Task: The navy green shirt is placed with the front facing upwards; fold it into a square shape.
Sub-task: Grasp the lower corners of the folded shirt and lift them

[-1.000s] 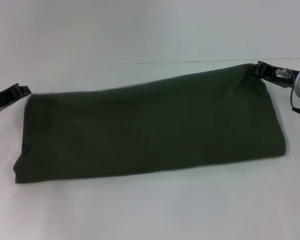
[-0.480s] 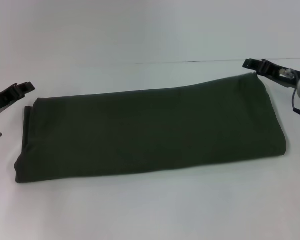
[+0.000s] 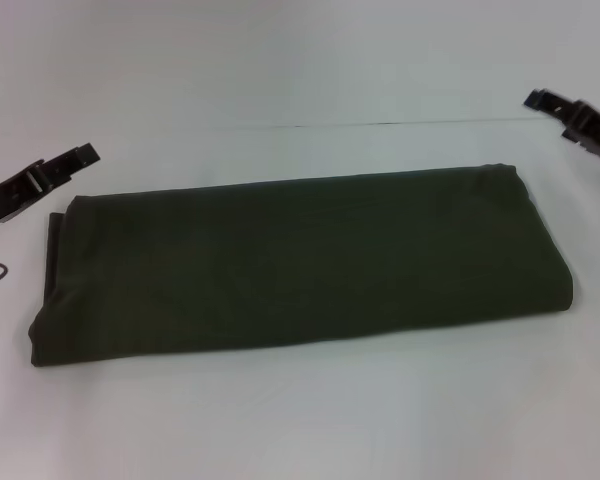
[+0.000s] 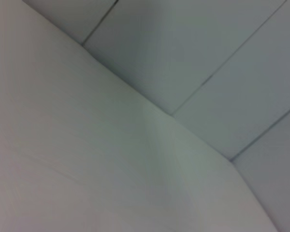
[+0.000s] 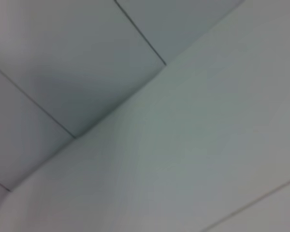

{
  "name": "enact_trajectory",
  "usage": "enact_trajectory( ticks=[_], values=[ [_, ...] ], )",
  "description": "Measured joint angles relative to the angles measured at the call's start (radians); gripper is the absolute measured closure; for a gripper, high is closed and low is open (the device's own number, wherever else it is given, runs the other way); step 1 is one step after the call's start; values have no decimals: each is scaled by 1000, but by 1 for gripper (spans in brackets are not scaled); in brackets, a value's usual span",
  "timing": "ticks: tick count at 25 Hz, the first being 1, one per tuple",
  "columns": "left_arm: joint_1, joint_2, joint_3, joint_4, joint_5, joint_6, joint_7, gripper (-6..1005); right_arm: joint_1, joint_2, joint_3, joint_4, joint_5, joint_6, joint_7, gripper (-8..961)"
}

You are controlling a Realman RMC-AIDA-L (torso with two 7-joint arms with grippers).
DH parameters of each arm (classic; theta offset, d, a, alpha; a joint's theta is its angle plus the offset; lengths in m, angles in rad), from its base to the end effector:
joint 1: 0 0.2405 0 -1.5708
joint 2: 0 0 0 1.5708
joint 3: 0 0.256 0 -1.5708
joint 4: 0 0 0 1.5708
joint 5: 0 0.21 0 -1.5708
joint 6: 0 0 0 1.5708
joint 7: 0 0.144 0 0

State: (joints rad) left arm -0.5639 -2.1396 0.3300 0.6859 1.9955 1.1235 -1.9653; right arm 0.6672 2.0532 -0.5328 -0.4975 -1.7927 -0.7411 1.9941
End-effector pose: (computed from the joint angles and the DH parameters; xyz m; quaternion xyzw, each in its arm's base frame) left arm -0.3129 0.3806 0.0430 -0.6813 -0.5539 -0.3572 0.3183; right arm 0.3105 0.4340 0.0462 -0.6232 0.5848 0.3433 0.3894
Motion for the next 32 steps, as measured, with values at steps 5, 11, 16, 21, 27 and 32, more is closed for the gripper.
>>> enact_trajectory(
  ticks=[5,11,16,21,27,32],
  values=[
    [24,54,-1,36,105,206,-125,401,-54,-69,-17,-4,36,-236,-4,55],
    [53,108,-9,193,404,470,-250,165,-120,-143,-45,-1,-81,-495,48,38],
    [74,110,-11,229,487,471,-181,53,-180,-146,-42,-4,-100,-536,46,44],
    [79,105,-7,210,511,436,-97,76,-196,-143,-39,0,-100,-540,46,45],
    [78,104,-5,166,511,398,-41,90,-192,-137,-46,1,-100,-538,44,45],
    [79,102,-9,138,506,389,10,102,-185,-136,-47,4,-110,-533,42,46]
  ],
)
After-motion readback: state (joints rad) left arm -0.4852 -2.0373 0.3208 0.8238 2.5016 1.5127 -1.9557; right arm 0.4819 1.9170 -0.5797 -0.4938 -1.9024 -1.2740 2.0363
